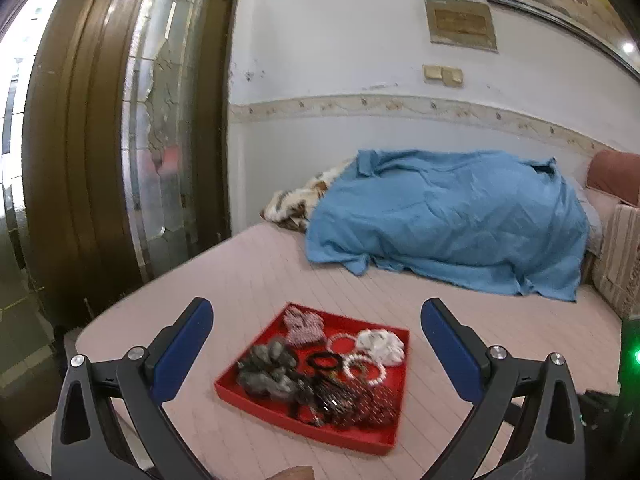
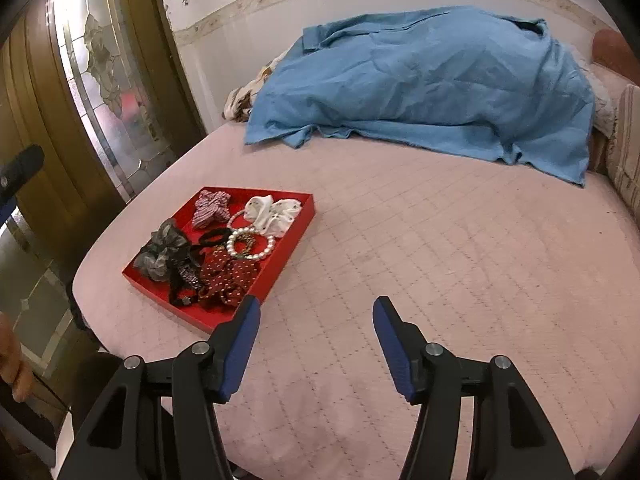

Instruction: Organize jewelry

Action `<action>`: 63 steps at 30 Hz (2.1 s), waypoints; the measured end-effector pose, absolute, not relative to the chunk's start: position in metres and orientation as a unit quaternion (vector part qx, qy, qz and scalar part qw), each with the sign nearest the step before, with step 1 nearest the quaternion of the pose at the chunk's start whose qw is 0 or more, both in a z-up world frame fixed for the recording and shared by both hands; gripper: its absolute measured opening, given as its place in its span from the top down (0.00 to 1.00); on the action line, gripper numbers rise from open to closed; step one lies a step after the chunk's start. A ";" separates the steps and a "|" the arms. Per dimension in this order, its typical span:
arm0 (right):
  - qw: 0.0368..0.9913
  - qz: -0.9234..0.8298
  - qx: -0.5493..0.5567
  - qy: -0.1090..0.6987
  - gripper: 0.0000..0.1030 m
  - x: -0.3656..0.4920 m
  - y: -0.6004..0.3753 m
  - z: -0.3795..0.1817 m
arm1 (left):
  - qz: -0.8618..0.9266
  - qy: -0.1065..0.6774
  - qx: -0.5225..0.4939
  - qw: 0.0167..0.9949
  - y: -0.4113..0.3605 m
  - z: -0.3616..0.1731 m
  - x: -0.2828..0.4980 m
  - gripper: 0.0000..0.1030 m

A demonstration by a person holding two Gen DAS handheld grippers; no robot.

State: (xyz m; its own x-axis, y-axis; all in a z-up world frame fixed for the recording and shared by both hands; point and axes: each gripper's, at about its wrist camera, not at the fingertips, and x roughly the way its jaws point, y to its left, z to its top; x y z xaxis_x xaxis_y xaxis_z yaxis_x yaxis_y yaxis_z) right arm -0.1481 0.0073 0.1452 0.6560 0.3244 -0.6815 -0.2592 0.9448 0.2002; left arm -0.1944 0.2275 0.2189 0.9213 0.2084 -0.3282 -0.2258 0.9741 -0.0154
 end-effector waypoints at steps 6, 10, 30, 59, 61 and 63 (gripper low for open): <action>0.915 0.145 0.037 0.374 0.36 -0.154 -0.005 0.144 | 0.073 0.237 -0.021 0.969 0.205 0.200 -0.184 0.00; 0.919 0.136 0.036 0.369 0.31 -0.157 -0.012 0.142 | 0.076 0.265 -0.001 0.961 0.192 0.191 -0.176 0.00; 0.910 0.121 0.020 0.397 0.29 -0.149 -0.006 0.124 | 0.105 0.337 -0.009 0.936 0.212 0.145 -0.155 0.00; 0.912 0.102 -0.044 0.395 0.24 -0.154 0.037 0.126 | 0.093 0.376 -0.036 0.921 0.246 0.114 -0.154 0.00; 0.910 0.102 -0.049 0.398 0.24 -0.153 0.040 0.125 | 0.092 0.378 -0.038 0.920 0.249 0.112 -0.154 0.00; 0.910 0.103 -0.053 0.399 0.24 -0.154 0.044 0.124 | 0.092 0.380 -0.040 0.920 0.251 0.111 -0.155 0.00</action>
State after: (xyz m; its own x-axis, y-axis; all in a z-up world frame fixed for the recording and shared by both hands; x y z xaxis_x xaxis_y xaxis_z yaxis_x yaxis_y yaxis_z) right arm -0.1536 0.0445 0.1244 0.6611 0.1451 -0.7361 -0.2296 0.9732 -0.0144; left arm -0.1546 0.2506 0.1106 0.6948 0.1384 -0.7058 -0.1986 0.9801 -0.0033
